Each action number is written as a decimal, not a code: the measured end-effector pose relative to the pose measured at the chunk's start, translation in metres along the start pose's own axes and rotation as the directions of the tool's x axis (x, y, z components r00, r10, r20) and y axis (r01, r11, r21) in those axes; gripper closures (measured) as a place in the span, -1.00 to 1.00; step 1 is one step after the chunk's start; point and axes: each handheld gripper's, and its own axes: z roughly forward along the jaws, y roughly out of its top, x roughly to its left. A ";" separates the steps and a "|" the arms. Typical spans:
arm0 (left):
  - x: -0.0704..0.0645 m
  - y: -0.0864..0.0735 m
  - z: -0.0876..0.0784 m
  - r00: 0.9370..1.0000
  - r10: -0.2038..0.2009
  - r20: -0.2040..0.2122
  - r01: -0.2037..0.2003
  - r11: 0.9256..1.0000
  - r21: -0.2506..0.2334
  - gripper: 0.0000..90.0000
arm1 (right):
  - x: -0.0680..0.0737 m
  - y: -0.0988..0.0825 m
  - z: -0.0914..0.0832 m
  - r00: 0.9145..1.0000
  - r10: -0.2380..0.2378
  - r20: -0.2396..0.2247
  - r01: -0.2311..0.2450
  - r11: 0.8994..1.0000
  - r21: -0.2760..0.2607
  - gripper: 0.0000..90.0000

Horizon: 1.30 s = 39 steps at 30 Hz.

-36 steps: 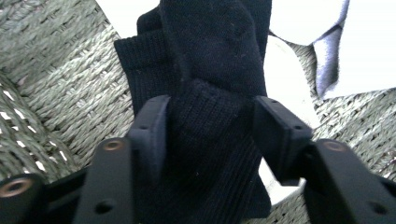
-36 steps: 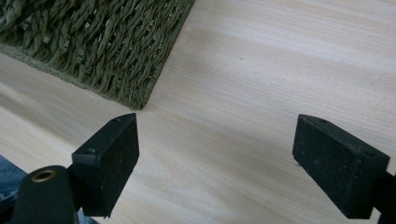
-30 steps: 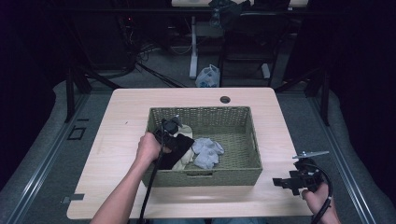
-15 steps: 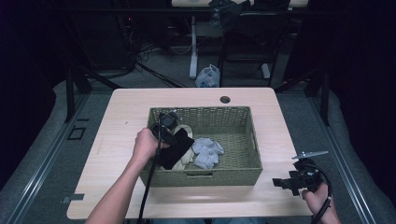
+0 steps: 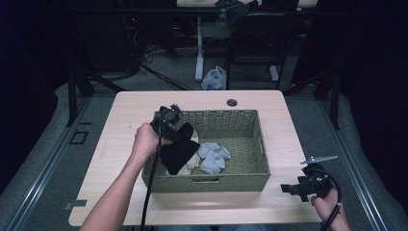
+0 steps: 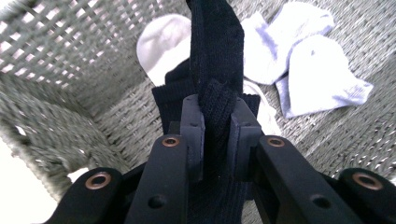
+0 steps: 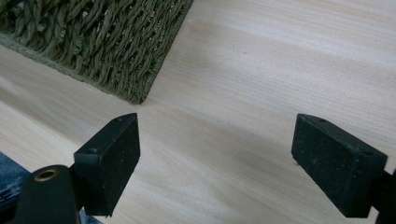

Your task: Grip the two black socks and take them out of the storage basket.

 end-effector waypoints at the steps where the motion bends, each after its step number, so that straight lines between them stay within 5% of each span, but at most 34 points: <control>1: 0.000 0.000 0.000 1.000 0.000 0.000 0.000 1.000 0.000 0.77 | 0.000 0.000 0.000 1.000 0.000 0.003 0.000 1.000 0.005 -0.66; 21: 0.012 0.014 -0.048 1.000 -0.014 -0.025 0.012 0.997 -0.079 0.77 | 0.001 0.000 0.000 1.000 0.002 0.001 -0.002 1.000 0.002 -0.66; 39: 0.038 -0.008 -0.081 0.994 -0.083 -0.067 0.074 0.990 -0.122 0.77 | 0.001 0.000 0.000 1.000 -0.004 -0.006 0.004 1.000 0.008 -0.65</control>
